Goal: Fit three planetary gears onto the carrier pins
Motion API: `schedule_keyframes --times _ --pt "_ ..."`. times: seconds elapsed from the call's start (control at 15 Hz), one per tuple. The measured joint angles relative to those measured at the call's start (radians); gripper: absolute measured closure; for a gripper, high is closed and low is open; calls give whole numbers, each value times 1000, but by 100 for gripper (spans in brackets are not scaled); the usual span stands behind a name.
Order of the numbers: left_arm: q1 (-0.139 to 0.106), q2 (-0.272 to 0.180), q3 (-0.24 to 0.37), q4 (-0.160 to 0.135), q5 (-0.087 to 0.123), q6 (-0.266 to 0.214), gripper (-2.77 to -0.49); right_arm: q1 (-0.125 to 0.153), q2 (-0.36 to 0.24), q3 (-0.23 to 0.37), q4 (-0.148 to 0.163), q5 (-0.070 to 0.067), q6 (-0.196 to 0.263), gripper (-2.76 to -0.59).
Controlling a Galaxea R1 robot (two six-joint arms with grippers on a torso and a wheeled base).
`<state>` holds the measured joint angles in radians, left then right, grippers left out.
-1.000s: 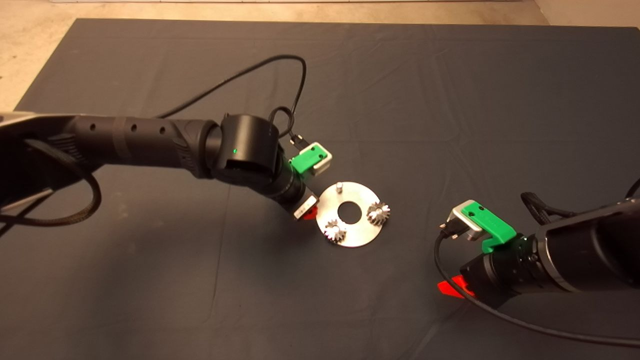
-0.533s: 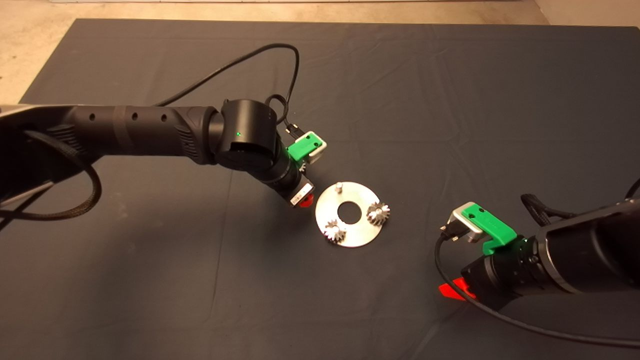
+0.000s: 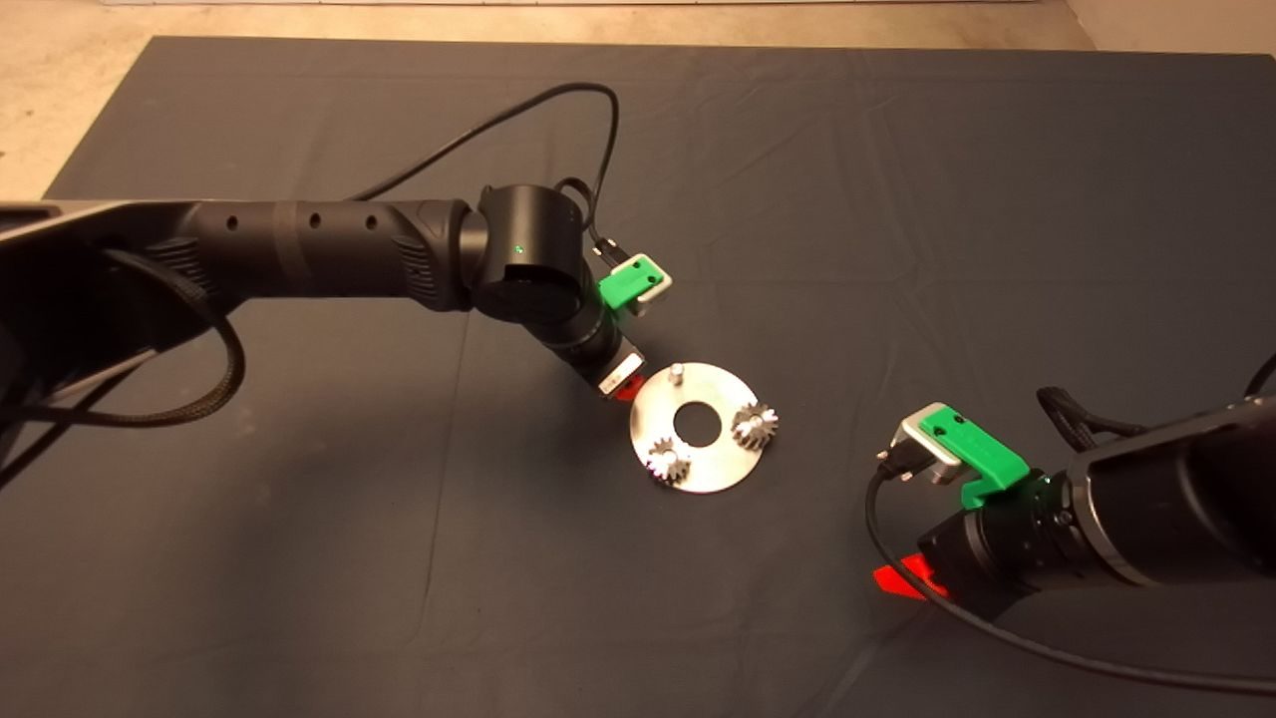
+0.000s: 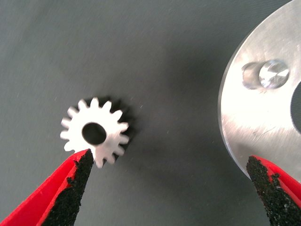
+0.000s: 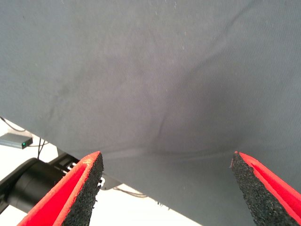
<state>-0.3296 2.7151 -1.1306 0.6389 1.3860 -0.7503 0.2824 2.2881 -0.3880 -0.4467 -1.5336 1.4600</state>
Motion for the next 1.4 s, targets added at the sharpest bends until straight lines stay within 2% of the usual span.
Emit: schedule_keyframes --times 0.13,0.4,0.8,1.27,1.4 --pt "0 2 -26 0 -10 8 -233 0 0 0 1 0 0 -202" --pt "0 -1 -35 0 -10 10 -233 0 0 0 2 0 0 -202" --pt "-1 -3 -65 0 -17 61 -233 0 0 0 3 1 0 -202" --pt "-9 -6 -80 0 -18 76 -233 0 0 0 3 0 0 -202" --pt "-9 -6 -97 0 -26 84 -233 0 0 0 3 0 0 -202"
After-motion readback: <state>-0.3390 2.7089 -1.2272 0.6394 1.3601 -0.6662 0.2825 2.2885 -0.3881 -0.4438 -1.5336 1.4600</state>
